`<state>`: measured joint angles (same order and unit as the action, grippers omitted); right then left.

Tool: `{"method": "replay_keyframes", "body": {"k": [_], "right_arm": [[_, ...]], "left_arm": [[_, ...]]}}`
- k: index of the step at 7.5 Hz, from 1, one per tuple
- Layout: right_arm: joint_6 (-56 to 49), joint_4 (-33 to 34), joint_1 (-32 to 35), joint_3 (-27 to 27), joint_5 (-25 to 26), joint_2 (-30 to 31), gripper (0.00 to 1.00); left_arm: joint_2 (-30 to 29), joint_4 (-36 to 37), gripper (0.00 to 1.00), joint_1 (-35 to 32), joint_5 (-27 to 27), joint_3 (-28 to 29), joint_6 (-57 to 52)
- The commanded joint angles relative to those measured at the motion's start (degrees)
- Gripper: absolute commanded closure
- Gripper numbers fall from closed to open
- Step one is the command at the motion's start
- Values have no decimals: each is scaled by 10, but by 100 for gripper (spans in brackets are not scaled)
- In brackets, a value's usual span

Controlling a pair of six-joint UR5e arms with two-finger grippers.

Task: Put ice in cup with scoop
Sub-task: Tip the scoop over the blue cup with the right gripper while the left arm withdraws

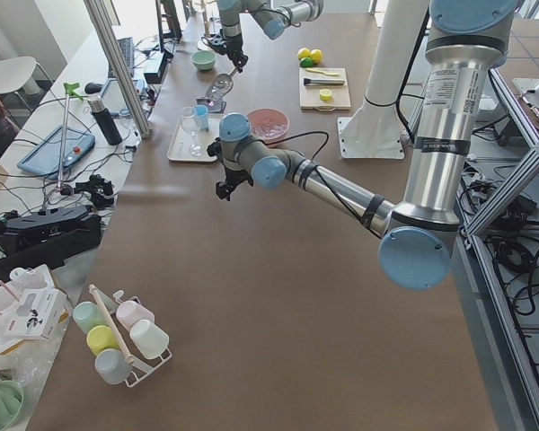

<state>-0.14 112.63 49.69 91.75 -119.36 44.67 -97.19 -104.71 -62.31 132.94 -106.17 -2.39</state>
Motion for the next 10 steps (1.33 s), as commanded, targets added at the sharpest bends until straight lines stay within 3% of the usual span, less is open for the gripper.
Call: {"method": "replay_keyframes", "body": {"k": [1,5,7,10], "right_arm": [[-5,7,8,-11,3,-12,100],[9,5,19,-81,4,-60,100],[5,8,17,-84,7,-62,100],[-48,56,17,-72,9,-64,100]], "left_arm": [[14,1,1,-131,55,60,6],[17,0,1,-229,51,126,-1],[45,0,1,-263,50,186,-3],[65,-1,1,-264,50,197,-3]]}}
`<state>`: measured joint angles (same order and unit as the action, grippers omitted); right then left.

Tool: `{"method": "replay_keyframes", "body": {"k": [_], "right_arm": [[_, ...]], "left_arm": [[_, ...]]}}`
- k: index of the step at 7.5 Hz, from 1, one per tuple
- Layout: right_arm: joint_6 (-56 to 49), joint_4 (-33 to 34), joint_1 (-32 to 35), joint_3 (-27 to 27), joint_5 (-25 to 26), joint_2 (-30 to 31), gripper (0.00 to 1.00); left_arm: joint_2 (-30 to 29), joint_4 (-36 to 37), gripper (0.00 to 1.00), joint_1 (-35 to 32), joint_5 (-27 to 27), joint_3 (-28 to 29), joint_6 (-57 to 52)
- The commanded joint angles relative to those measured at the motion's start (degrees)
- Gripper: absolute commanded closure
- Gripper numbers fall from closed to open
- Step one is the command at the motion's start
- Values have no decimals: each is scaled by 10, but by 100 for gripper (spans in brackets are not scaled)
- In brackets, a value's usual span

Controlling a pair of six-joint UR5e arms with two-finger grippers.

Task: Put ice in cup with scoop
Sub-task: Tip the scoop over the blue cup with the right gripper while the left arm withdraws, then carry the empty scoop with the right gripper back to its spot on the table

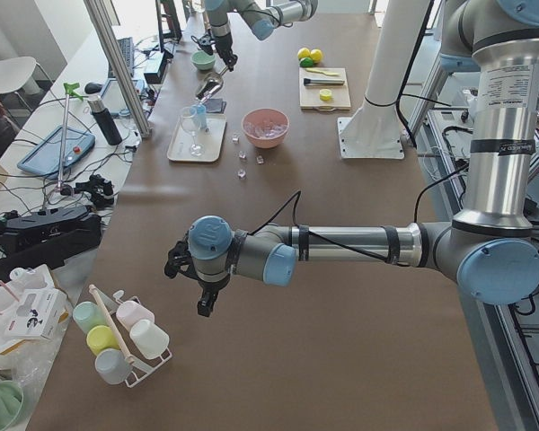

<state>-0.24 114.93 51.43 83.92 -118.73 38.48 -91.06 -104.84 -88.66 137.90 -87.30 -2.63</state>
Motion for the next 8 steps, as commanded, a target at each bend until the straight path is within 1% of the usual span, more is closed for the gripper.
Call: {"method": "replay_keyframes", "body": {"k": [1,2,4,5,7,8], "right_arm": [[-59,42,0,5,22,-5,100],[-65,66,-1,-1,37,-22,100],[-84,71,0,-1,39,-23,100],[-76,70,0,34,33,3,100],[-27,65,5,159,13,100,100],[-4,46,19,218,4,159,100]], "left_arm": [[4,0,1,0,0,9,0],[5,0,1,0,0,9,0],[4,1,1,1,-1,10,0],[4,1,1,1,-1,12,0],[4,1,1,2,-1,14,0],[2,1,1,2,-1,14,0]]}}
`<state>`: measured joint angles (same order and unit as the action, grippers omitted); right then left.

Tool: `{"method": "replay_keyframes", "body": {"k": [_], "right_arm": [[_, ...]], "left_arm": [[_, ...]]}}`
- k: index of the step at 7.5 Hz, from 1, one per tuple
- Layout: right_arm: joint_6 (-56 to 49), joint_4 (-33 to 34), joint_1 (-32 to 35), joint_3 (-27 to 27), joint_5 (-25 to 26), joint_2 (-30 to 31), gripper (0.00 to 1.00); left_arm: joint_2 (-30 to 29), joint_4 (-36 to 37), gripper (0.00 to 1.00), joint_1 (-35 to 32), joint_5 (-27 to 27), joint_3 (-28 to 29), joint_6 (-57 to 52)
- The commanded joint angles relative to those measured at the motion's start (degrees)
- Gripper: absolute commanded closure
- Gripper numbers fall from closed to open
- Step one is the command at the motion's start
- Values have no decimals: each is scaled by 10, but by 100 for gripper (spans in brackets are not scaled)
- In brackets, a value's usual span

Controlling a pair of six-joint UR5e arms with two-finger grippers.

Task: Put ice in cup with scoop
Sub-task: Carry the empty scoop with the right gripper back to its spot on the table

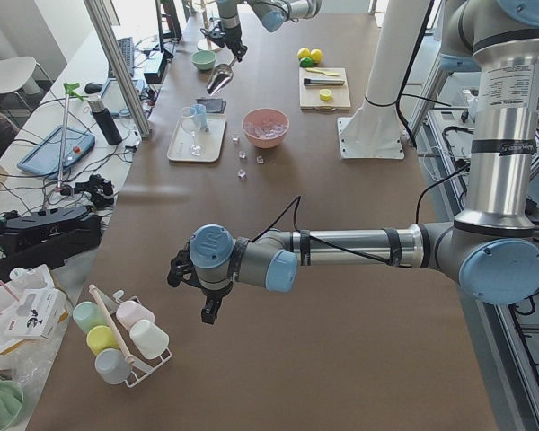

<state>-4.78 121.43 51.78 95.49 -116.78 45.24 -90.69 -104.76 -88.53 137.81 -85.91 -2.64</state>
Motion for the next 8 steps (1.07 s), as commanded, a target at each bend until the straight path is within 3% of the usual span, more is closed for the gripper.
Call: {"method": "replay_keyframes", "body": {"k": [1,2,3,4,6,8], "right_arm": [[43,-53,53,142,-57,174,100],[60,-90,89,169,-94,245,100],[178,-119,95,190,-107,294,100],[281,-190,95,212,-105,350,100],[320,-419,100,190,-85,501,100],[415,-542,107,147,-75,563,100]], "left_arm": [[-3,0,1,0,0,0,0],[-4,0,1,0,0,0,0],[-4,-1,1,0,0,-1,0],[-4,-1,1,0,1,0,0],[-4,-1,1,0,1,-1,0],[-4,-2,1,0,1,-2,0]]}}
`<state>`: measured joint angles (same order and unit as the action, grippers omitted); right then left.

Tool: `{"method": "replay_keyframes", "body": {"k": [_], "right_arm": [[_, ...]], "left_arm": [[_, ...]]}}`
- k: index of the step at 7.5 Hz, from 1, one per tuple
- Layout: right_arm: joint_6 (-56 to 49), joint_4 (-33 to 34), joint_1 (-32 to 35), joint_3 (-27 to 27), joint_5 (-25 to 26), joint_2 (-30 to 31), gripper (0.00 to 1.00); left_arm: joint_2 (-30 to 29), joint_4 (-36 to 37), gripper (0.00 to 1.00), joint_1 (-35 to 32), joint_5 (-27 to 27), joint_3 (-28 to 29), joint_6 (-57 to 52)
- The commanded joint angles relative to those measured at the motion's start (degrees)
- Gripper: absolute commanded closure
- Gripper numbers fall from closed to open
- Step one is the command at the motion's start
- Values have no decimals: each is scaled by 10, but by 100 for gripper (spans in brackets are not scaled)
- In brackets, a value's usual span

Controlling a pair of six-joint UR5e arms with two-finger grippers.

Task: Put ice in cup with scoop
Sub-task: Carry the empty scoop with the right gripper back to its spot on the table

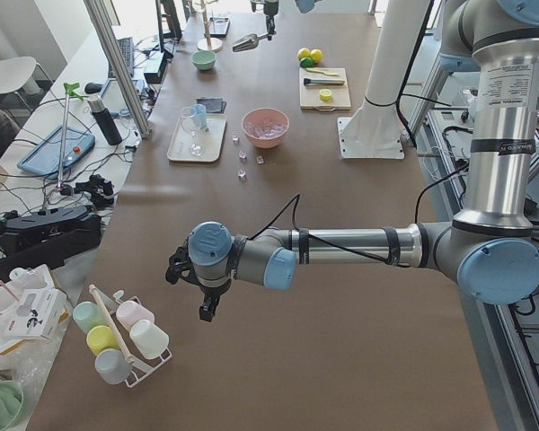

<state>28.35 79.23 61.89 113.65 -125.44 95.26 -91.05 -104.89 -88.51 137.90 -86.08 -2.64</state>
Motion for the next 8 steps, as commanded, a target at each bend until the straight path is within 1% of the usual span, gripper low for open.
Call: {"method": "replay_keyframes", "body": {"k": [1,2,3,4,8], "right_arm": [[138,-212,5,-84,35,71,100],[164,-257,5,-121,29,69,100],[165,-257,5,-125,26,69,100],[165,-261,4,-140,25,66,100],[162,-261,1,-164,25,63,100]], "left_arm": [[0,0,1,1,0,0,0],[0,0,1,1,0,0,0],[0,0,1,5,0,0,0],[-1,0,1,12,0,0,0],[3,0,1,12,-1,4,-3]]}}
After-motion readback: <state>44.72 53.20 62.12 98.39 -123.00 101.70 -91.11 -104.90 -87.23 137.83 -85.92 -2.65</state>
